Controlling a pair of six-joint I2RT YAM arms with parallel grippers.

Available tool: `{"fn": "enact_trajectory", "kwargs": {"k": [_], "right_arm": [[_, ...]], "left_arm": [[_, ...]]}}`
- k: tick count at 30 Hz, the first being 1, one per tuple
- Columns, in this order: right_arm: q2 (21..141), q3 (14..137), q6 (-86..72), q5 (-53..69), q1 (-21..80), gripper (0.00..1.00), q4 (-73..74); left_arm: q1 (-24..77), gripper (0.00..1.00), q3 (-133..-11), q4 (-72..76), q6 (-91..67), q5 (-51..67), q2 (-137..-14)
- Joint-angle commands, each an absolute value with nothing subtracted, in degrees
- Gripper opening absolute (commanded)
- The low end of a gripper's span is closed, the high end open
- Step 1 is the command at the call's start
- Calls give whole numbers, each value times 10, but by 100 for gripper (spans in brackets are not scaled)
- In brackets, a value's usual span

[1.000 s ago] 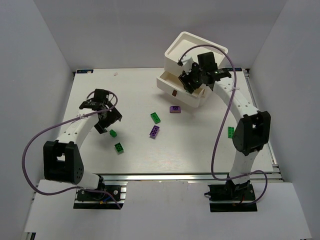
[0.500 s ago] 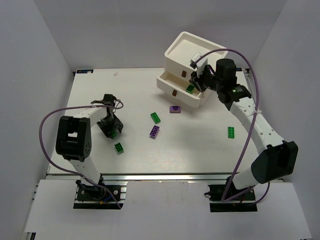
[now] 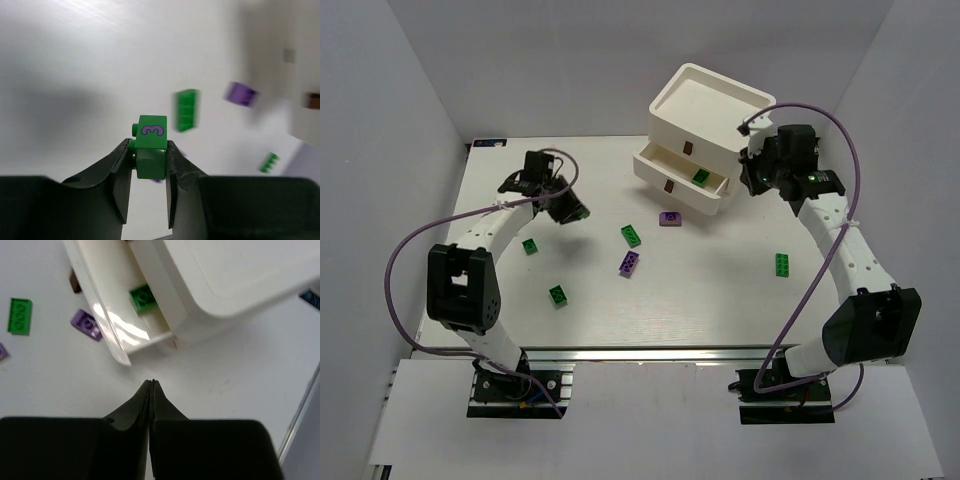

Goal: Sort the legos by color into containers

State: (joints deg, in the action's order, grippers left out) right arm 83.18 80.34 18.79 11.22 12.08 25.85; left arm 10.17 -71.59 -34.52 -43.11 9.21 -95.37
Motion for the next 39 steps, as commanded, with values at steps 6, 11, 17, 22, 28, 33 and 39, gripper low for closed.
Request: {"fn": "enact_trajectory", "kwargs": {"k": [6,11,17,22,28,33,39], "right_arm": [[786,771,167,52,52,30,345],[780,728,175,31,31,36,354],[780,689,179,29,10,36,345],[787,675,184,24,6,43,342],[800,664,186,23,-15,68,348],[814,664,181,16,-21,69,349],[840,652,176,3,-22,65,351]], "left_arm": [[161,0,-902,-147,-538,250,-1052],[192,0,-997,-90,-638,251,-1150],[220,1,-1136,-84,-685,226,-1242],[226,16,-1191,-96,-700,225,-1293],[231,63,-1171,-110,-699,221,-1279],[231,73,-1180,-119,-696,221,-1273],[231,71,-1202,-115,-687,222,-1252]]}}
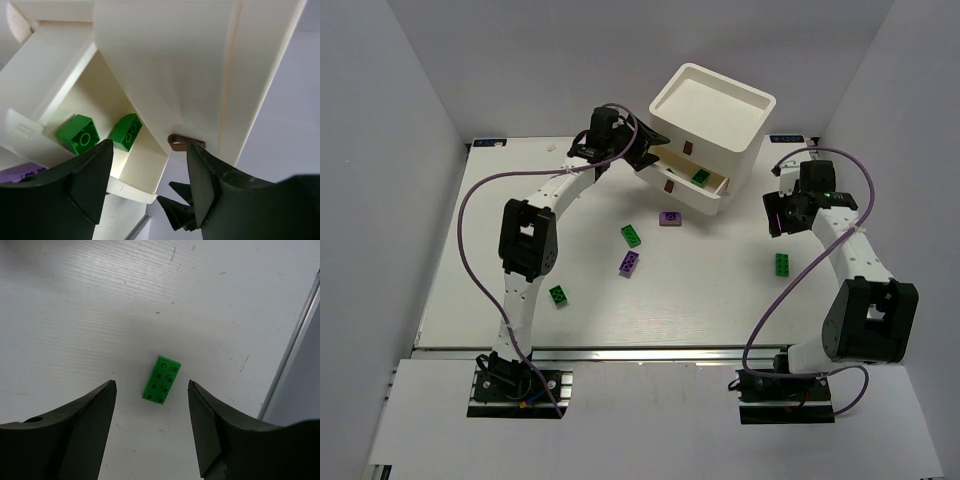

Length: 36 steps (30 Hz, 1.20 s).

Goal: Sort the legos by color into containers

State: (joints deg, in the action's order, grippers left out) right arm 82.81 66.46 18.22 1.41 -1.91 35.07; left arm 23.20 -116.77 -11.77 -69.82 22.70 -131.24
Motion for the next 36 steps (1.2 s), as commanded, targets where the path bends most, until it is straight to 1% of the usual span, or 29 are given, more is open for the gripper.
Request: {"fn": "enact_trajectory", "kwargs": {"k": [1,2,4,5,6,7,10,11,12,14,15,17,18,19,21,22,23,24,27,28,30,31,33,35,36], "right_arm": [[852,649,176,-17,-23,65,352],[855,642,176,-24,-23,64,352],[868,630,178,-30,-22,64,350],[872,622,178,-39,-23,64,345],[880,620,177,-41,-24,64,345],[893,618,176,-42,-24,64,342],[922,614,170,-58,-24,65,333],[929,615,169,-66,-24,64,334],[942,617,165,-68,-25,64,329],[954,619,163,-73,-25,64,326],[961,617,162,-76,-25,64,319],[971,619,163,-87,-25,64,319],[981,617,163,-89,-28,64,316],[987,616,163,-89,-29,64,318],[997,612,163,-91,-34,64,316],[1000,608,160,-85,-38,64,318],[1002,606,161,-82,-38,62,316],[1005,604,160,-78,-40,62,316],[1016,600,159,-53,-47,53,326],[1019,599,159,-53,-48,53,328],[1022,594,158,-27,-53,45,335],[1021,592,159,-8,-55,38,336],[1015,589,162,17,-55,29,342],[1010,591,169,52,-57,17,348],[1001,598,177,64,-58,13,356]], "left_arm": [[231,69,-1207,-117,-678,222,-1248],[226,65,-1222,-126,-665,221,-1233],[226,63,-1236,-157,-622,215,-1217],[220,60,-1233,-167,-604,214,-1205],[220,59,-1225,-178,-564,208,-1175],[215,59,-1213,-190,-540,200,-1156],[208,59,-1113,-201,-463,168,-1060],[208,61,-1085,-203,-452,157,-1039],[201,68,-1025,-205,-435,152,-1015],[194,72,-959,-204,-425,141,-951],[194,76,-898,-207,-421,137,-932],[181,77,-840,-207,-418,124,-876],[181,80,-815,-214,-419,112,-857],[176,86,-770,-225,-418,99,-840],[176,91,-729,-242,-419,53,-787],[171,97,-697,-263,-420,34,-772],[171,98,-680,-272,-419,17,-739],[171,98,-667,-281,-418,-25,-722],[171,98,-627,-342,-415,-85,-680],[165,98,-621,-358,-417,-96,-674],[165,98,-606,-385,-420,-125,-669],[165,98,-603,-416,-424,-134,-671],[165,97,-584,-436,-437,-146,-671],[165,97,-569,-453,-446,-154,-668],[165,96,-553,-454,-449,-155,-665]]}}
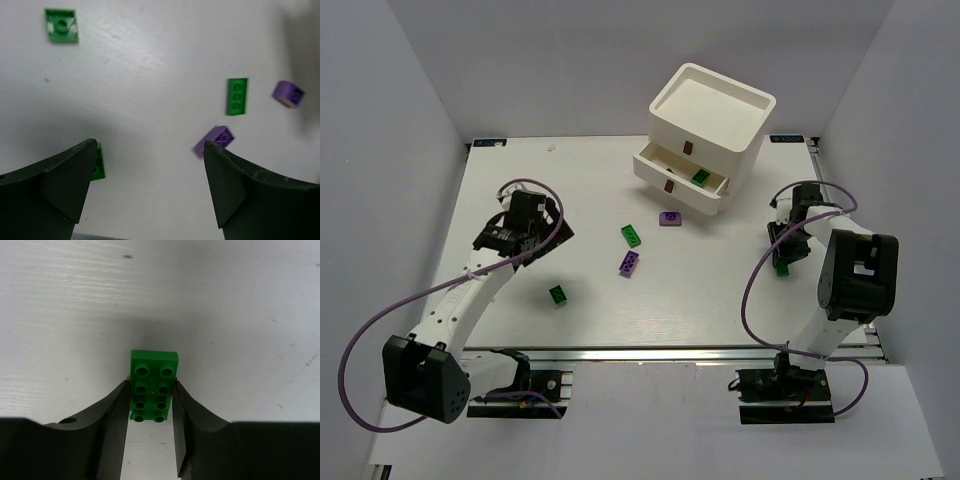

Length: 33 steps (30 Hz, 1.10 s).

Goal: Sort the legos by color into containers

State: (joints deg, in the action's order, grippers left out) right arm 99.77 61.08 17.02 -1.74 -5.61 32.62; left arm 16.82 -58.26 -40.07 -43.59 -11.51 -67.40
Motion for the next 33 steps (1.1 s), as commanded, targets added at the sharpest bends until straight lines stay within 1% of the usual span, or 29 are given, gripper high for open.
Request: {"fn": "enact_trajectory", "kwargs": {"k": [1,2,3,4,6,7,9,10,12,13,15,16,18,21,22,25,29,30,32,33], "right_arm": [[994,603,187,98,-56,11,359],[986,606,199,117,-56,3,363],[963,617,224,134,-55,1,366],[948,623,241,183,-54,0,368],[906,635,272,234,-49,0,368],[892,657,311,285,-46,0,379],[866,686,337,329,-28,0,387],[860,721,357,362,-23,0,393],[856,759,358,378,-1,0,391],[860,799,352,381,23,0,385],[877,842,343,378,60,0,381],[891,876,333,365,71,0,368],[909,902,324,342,103,0,353],[947,939,299,268,151,0,308],[959,946,292,217,173,0,293],[1011,982,280,117,198,0,257],[1090,1041,293,51,208,2,249],[1098,1059,300,41,207,3,249],[1115,1067,308,23,213,12,245],[1118,1070,316,13,214,22,243]], "left_arm": [[165,96,-546,-459,-454,-156,-658],[165,96,-541,-461,-461,-156,-656],[165,96,-531,-467,-463,-157,-654],[165,96,-527,-470,-466,-158,-650],[165,96,-518,-477,-472,-153,-650],[165,96,-511,-483,-474,-151,-650],[165,96,-502,-486,-480,-142,-650],[165,96,-495,-489,-482,-138,-649],[165,96,-488,-491,-486,-131,-645],[165,96,-485,-497,-488,-132,-643],[165,95,-476,-503,-492,-138,-640],[165,95,-469,-506,-491,-139,-639],[165,95,-463,-510,-492,-141,-639],[165,95,-452,-504,-495,-142,-642],[165,95,-451,-496,-495,-140,-644],[165,95,-448,-485,-497,-140,-650],[165,95,-450,-481,-495,-143,-657],[165,96,-449,-479,-495,-145,-657],[165,96,-446,-477,-492,-147,-656],[165,96,-444,-474,-491,-147,-656]]}}
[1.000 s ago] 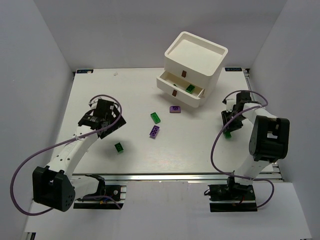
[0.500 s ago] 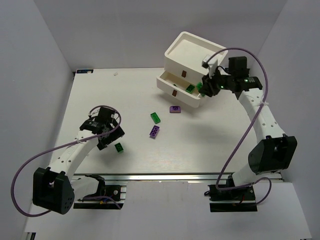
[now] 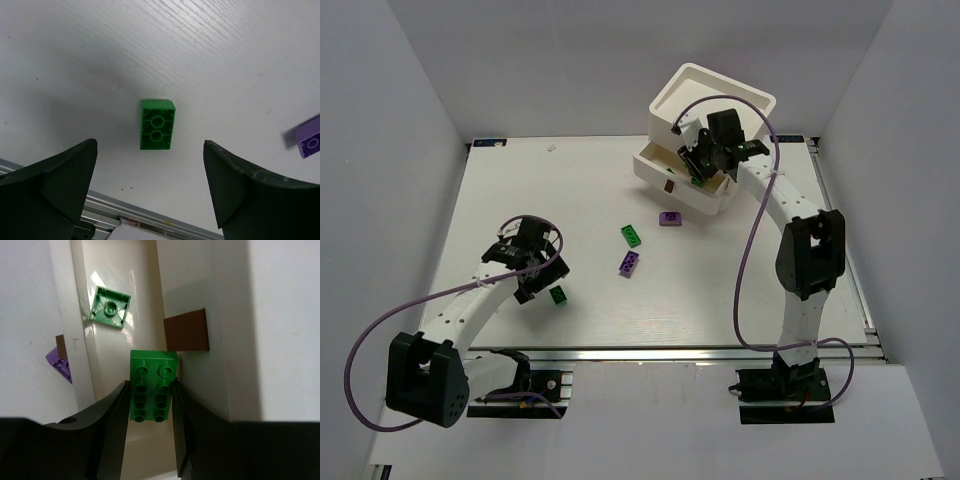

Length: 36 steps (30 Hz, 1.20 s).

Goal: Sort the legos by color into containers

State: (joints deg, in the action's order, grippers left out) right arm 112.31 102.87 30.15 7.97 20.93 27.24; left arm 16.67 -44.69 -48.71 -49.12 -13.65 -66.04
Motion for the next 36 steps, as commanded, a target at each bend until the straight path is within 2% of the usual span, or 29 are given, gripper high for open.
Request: {"fn": "enact_trajectory", "kwargs": {"k": [1,3,4,6,11,16,20,23,26,27,30,31,33,34,36], "right_arm": [[1121,1072,318,12,215,28,243],[1125,1078,320,16,217,41,252],[1125,1083,318,22,219,54,263],[1119,1087,313,36,221,66,273],[1092,1092,281,55,224,66,293],[1064,1102,247,70,221,55,302],[1037,1101,225,86,219,55,295],[1028,1100,217,92,219,56,293],[1023,1093,214,96,220,56,291],[1021,1088,212,98,219,56,290],[1012,1077,211,110,219,55,288],[1003,1064,210,115,217,55,287],[991,1046,210,136,218,55,280],[975,1022,213,142,219,54,270],[960,996,214,146,219,54,258]], "left_arm": [[165,96,-443,-473,-490,-149,-657],[165,96,-441,-468,-490,-149,-658],[165,96,-439,-465,-490,-148,-660],[165,96,-439,-460,-489,-144,-666],[165,94,-437,-448,-486,-145,-694],[165,86,-445,-433,-473,-129,-759],[178,84,-461,-418,-452,-103,-816],[178,79,-460,-400,-438,-75,-853],[178,68,-467,-395,-430,-65,-871],[178,59,-473,-398,-429,-66,-872],[178,44,-482,-405,-430,-77,-866],[178,31,-492,-408,-427,-79,-862],[178,21,-511,-414,-425,-79,-850],[178,11,-535,-410,-420,-77,-846],[178,6,-568,-396,-412,-57,-834]]}}
